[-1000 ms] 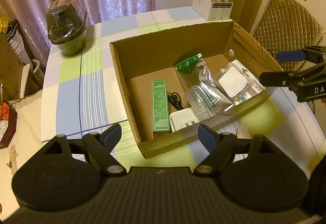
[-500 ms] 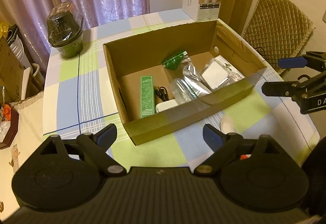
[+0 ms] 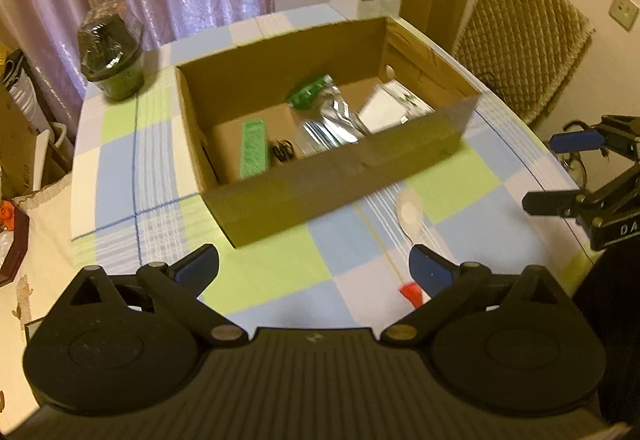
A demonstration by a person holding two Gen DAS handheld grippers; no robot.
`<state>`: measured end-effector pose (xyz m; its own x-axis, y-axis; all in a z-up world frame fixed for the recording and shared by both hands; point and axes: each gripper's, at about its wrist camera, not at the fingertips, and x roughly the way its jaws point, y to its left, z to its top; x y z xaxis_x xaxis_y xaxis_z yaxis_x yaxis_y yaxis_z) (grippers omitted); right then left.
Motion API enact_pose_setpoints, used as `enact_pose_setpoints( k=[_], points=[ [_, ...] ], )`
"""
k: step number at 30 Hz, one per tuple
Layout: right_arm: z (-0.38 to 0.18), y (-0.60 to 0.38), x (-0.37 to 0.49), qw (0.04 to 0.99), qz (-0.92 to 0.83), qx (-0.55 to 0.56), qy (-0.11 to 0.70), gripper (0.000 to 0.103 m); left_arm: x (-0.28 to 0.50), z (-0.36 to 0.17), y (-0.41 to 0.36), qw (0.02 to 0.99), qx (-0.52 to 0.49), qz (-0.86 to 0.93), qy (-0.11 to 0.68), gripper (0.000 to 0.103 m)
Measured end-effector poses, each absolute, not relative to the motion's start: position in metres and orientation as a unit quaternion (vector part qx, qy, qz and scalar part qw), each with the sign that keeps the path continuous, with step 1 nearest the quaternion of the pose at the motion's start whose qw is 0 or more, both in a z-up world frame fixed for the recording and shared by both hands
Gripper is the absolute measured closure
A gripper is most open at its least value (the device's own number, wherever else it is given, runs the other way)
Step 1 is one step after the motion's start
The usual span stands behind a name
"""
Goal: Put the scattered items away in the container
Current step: 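Move both tools toward the white spoon and red snack packet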
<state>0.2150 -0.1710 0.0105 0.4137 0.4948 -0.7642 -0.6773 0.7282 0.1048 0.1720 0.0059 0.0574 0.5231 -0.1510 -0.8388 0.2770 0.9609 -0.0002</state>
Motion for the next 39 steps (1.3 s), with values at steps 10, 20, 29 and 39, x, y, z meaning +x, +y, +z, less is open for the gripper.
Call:
enact_pose_setpoints(
  k=[10,20,29,39],
  points=[
    [-0.018,-0.191,0.187,0.814,0.354,-0.106,0.449,0.005,0.154,0.031,-0.015,0.851,0.071,-0.144,0.5,0.003],
    [-0.025,-0.2,0.18,0.81,0.348,-0.096,0.462,0.005,0.148,0.021,-0.031,0.841,0.08,-0.156,0.512,0.003],
    [-0.031,-0.206,0.178,0.809,0.34,-0.093,0.471,0.005,0.146,0.017,-0.036,0.837,0.083,-0.163,0.516,0.003],
    [-0.04,-0.206,0.18,0.805,0.336,-0.091,0.48,0.005,0.15,0.006,-0.039,0.831,0.081,-0.165,0.525,0.003]
  ],
)
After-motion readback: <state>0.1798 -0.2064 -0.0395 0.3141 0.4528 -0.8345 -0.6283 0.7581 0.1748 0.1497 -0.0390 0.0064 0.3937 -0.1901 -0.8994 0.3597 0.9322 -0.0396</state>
